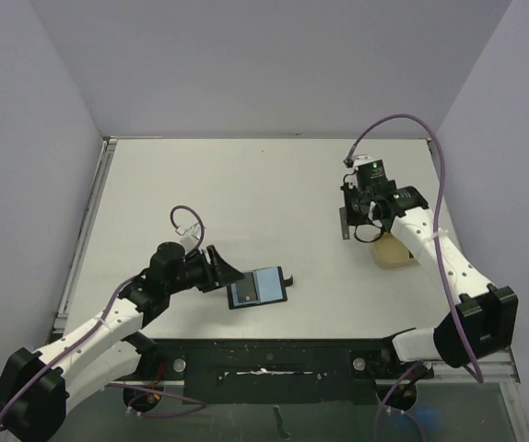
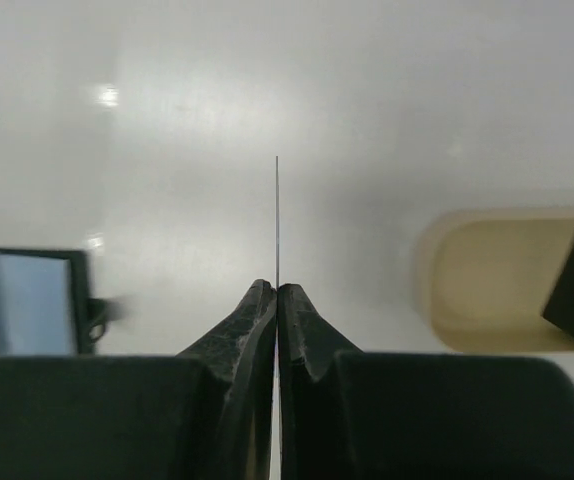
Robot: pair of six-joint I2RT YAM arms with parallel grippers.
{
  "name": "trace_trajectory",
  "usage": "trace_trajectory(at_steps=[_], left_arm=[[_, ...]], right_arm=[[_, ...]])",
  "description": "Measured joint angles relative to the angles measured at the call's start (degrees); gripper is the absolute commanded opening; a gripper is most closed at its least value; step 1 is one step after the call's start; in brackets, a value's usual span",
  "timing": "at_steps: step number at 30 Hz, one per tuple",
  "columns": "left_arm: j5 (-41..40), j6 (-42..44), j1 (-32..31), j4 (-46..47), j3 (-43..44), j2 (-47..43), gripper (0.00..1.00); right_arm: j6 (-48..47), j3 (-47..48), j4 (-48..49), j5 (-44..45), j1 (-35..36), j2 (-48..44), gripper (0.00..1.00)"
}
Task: Put the credit cards into the card holder
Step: Pick up the credit card from the storage box.
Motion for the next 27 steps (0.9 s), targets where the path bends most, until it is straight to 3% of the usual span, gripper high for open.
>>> trace_trajectory(at_steps=[7,15,27], left_arm=[[3.28,-4.68,0.02,6.12,1.36,0.00,0.45],[6.71,-11.78,0.11,18.69,1.46,2.43,0.45],[8.41,-15.85,0.11,26.21,1.46,4.42,0.42]], right_arm=[[8.35,-10.19,13.16,-17.75,6.03,-13.35,0.00],[25.75,-28.61,36.70,-38.03,7.72,-20.87,0.00],[42.91,-36.02,64.63,-48.87,14.12,-18.03,0.00]])
